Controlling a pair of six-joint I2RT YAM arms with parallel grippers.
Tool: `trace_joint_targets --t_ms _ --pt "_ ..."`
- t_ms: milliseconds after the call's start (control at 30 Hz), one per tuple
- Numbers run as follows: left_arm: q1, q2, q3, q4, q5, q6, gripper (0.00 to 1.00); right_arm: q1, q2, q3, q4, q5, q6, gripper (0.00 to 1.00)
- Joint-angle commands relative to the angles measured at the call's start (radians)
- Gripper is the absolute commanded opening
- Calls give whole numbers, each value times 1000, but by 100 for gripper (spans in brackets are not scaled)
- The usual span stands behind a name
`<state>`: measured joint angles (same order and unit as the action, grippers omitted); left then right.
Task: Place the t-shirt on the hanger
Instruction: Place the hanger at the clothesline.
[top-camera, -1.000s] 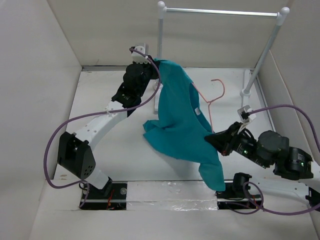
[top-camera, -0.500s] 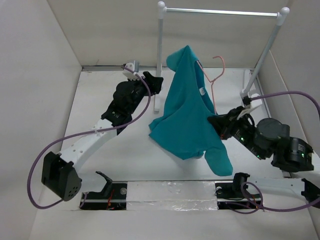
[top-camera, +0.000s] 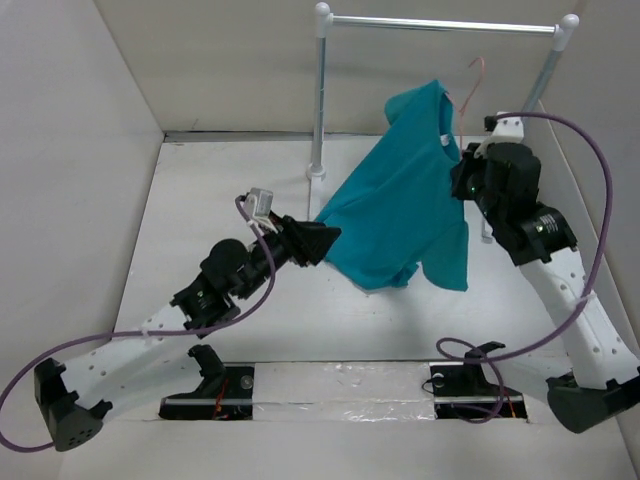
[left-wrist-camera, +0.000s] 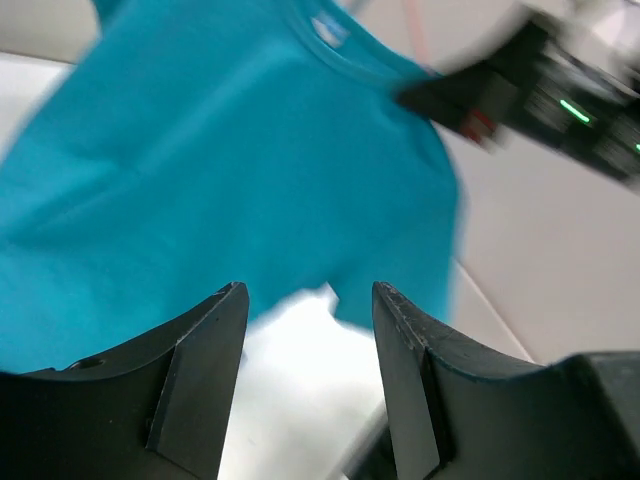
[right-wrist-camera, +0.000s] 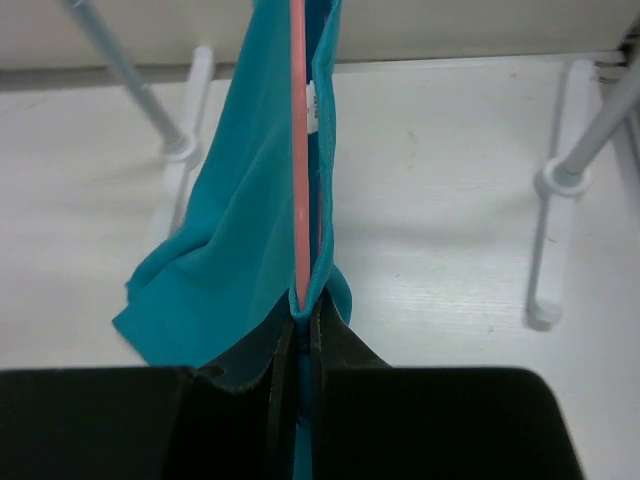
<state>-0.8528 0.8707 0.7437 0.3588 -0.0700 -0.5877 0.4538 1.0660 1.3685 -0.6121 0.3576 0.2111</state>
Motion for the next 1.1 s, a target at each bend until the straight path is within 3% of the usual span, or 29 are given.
trace_joint_targets --t_ms 0,33,133,300,533,867,1067 --pt "-133 -122 -38 -55 -89 -7 49 -166 27 99 172 -195 -30 0" --pt "-159 -166 -59 -110 -109 -14 49 -250 46 122 178 -272 -27 0" --pt "-230 -261 -116 -173 -152 -26 49 -322 120 159 212 -322 -22 0" --pt "-230 -351 -179 -167 -145 -18 49 -424 181 236 222 -383 -10 0" --pt "-230 -299 -185 -115 -83 20 49 -466 218 323 183 -371 -32 0" --pt "-230 -299 -224 -49 -39 8 50 -533 431 472 138 -388 -52 0" --pt "-230 -299 -227 -53 -47 9 50 -564 494 477 152 -391 -53 0"
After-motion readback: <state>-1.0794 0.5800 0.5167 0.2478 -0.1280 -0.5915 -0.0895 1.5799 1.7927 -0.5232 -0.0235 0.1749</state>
